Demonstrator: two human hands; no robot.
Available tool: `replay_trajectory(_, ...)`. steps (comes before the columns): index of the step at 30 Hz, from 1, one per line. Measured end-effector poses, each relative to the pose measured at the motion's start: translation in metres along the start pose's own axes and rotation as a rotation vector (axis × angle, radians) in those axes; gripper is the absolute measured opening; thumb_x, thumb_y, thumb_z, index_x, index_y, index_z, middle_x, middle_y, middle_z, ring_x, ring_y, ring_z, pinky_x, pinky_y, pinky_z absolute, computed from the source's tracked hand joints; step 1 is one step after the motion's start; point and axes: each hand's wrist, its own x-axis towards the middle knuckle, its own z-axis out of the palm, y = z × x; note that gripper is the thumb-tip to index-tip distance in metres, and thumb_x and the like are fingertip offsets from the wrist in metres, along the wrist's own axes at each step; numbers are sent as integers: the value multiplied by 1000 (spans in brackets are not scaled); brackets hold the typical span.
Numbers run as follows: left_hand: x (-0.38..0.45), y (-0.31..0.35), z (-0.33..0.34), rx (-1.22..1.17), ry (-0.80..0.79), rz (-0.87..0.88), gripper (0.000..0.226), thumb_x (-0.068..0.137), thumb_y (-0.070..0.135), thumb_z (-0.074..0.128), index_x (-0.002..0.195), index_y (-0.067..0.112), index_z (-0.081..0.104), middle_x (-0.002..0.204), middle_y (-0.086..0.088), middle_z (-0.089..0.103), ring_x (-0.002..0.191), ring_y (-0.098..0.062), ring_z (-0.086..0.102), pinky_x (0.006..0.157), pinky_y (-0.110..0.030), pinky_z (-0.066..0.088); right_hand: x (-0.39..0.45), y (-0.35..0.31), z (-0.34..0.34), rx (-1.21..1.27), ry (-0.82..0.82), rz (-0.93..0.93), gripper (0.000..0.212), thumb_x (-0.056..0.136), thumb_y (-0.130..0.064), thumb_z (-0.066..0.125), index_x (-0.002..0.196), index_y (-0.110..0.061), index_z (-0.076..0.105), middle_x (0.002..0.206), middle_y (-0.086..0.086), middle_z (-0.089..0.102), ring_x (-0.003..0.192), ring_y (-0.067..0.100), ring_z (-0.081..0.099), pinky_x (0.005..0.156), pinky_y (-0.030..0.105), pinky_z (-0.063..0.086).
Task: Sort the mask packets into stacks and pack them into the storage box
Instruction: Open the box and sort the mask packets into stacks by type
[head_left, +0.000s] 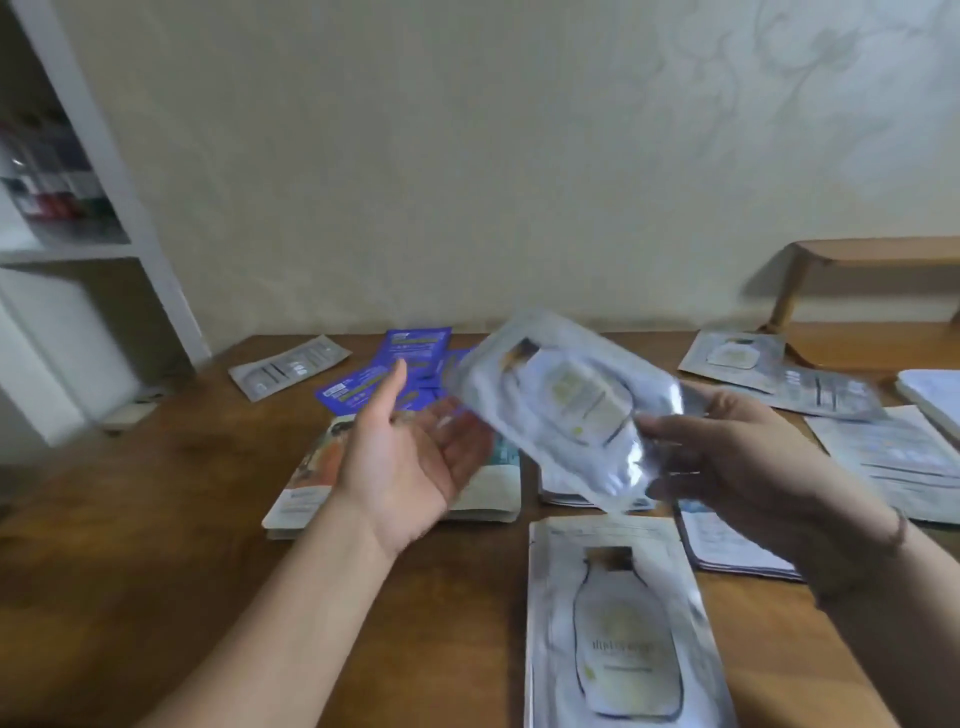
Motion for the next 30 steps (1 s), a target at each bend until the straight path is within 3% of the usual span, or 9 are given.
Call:
replay_trajectory(3, -1, -31, 7, 72, -86, -77, 55, 83, 43, 64, 121, 3, 61, 108, -18, 69, 87, -31, 68, 74, -40, 59, 2, 9, 7, 61, 39, 23, 25, 82, 5, 63, 103, -7, 66, 86, 16, 73, 69, 25, 71, 52, 30, 58)
replay_trajectory(6, 2, -45, 16, 255, -39, 15, 53, 78, 20, 67, 125, -5, 60, 121, -25, 65, 106, -38, 64, 84, -44, 56, -1, 20, 12, 24, -4, 78, 27, 79, 5, 66, 104, -7, 66, 91, 19, 73, 75, 30, 71, 57, 34, 60)
replay_trajectory(8, 2, -44, 12, 343, -45, 79, 46, 77, 12, 67, 119, -6, 63, 119, -27, 65, 109, -39, 63, 92, -47, 52, -3, 14, 7, -2, -18, 74, 14, 79, -12, 67, 93, -9, 69, 86, 15, 72, 69, 26, 70, 57, 36, 59)
replay_trajectory(11, -11, -39, 5, 538, -132, 123, 38, 78, 4, 71, 114, -9, 65, 115, -29, 66, 103, -37, 65, 94, -44, 53, 4, -2, -10, 11, 13, 31, 36, 82, -38, 61, 103, -10, 69, 89, 11, 70, 73, 25, 66, 61, 37, 53)
replay_trajectory(13, -25, -41, 5, 632, -253, 91, 38, 80, 6, 68, 117, -4, 65, 111, -26, 69, 104, -37, 67, 91, -40, 56, 9, -9, -17, -83, 83, -9, 45, 79, -32, 67, 119, -12, 63, 93, 10, 73, 77, 27, 65, 67, 39, 53)
replay_trajectory(16, -46, -53, 3, 736, -285, 85, 62, 78, 11, 72, 135, 21, 49, 98, -21, 73, 92, -31, 71, 82, -35, 57, 8, -3, -14, -290, 146, -50, 32, 82, -5, 70, 112, -16, 66, 92, 17, 74, 79, 29, 65, 79, 51, 52)
replay_trajectory(19, -64, -72, -7, 986, -153, 156, 86, 70, 28, 82, 137, 51, 33, 71, -7, 70, 64, -20, 63, 65, -30, 51, -1, 13, -14, -557, 143, -37, 18, 81, -10, 74, 95, -21, 74, 83, 5, 74, 71, 15, 61, 68, 34, 52)
replay_trajectory(26, -81, -89, -10, 1414, -163, 134, 65, 79, 35, 78, 127, 59, 41, 65, 7, 65, 49, -1, 46, 61, -13, 41, -6, 47, -12, -935, 135, -96, 11, 77, -25, 77, 83, -34, 73, 69, -23, 66, 73, -12, 59, 58, 5, 41)
replay_trajectory(30, -86, -86, -16, 1597, -137, 263, 40, 79, 62, 64, 114, 67, 44, 79, 21, 62, 62, 5, 50, 65, -14, 39, -10, 54, -14, -1075, 218, -236, 17, 76, -26, 78, 89, -34, 71, 81, -20, 63, 81, 4, 60, 67, 7, 39)
